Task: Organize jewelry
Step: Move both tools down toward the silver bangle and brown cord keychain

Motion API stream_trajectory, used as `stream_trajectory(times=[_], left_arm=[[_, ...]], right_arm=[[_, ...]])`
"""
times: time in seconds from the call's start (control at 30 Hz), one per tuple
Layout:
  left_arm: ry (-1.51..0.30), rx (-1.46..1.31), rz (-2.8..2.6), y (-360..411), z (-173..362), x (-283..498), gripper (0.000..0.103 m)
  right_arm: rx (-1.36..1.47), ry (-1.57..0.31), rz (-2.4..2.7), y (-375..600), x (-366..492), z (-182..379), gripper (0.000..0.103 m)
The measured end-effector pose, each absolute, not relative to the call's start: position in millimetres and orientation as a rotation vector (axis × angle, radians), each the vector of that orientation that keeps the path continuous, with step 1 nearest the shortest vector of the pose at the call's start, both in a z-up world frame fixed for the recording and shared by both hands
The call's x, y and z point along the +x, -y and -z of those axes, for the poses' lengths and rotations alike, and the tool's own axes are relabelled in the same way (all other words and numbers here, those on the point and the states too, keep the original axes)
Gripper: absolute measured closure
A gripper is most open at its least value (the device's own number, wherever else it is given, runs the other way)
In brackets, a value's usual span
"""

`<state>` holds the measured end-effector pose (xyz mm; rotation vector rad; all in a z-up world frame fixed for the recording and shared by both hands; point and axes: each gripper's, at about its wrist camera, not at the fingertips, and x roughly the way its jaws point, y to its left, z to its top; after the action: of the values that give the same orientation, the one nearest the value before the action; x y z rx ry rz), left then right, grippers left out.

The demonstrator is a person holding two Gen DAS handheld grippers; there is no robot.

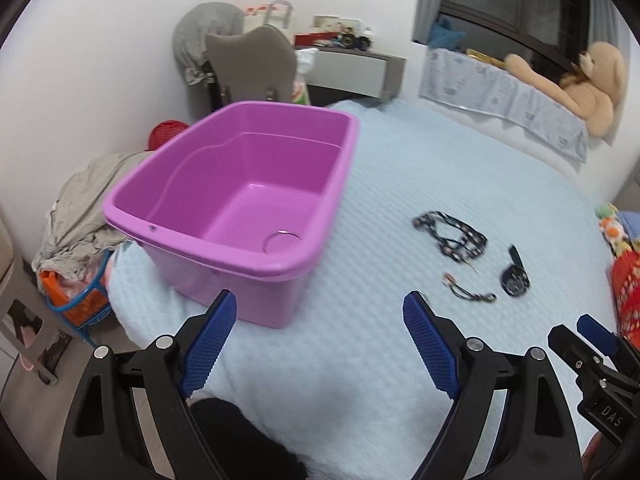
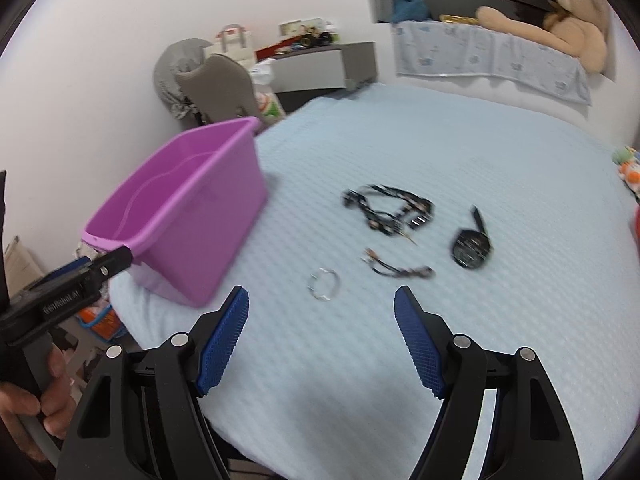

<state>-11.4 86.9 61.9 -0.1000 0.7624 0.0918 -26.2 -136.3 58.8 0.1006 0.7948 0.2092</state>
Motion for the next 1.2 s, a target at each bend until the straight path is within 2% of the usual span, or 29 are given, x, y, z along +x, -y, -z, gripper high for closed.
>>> stream_trajectory(times=[0.67, 1.2], left_arm=[[-0.875, -0.009, 0.017, -19, 17, -5, 0.018], [-0.946, 0.003, -0.004, 8, 77, 64, 0.018]], right_arm=[[0.206, -0.841, -0.041, 228, -64, 19, 0.031], [0.175, -0.874, -0.058, 244, 20, 67, 0.031]])
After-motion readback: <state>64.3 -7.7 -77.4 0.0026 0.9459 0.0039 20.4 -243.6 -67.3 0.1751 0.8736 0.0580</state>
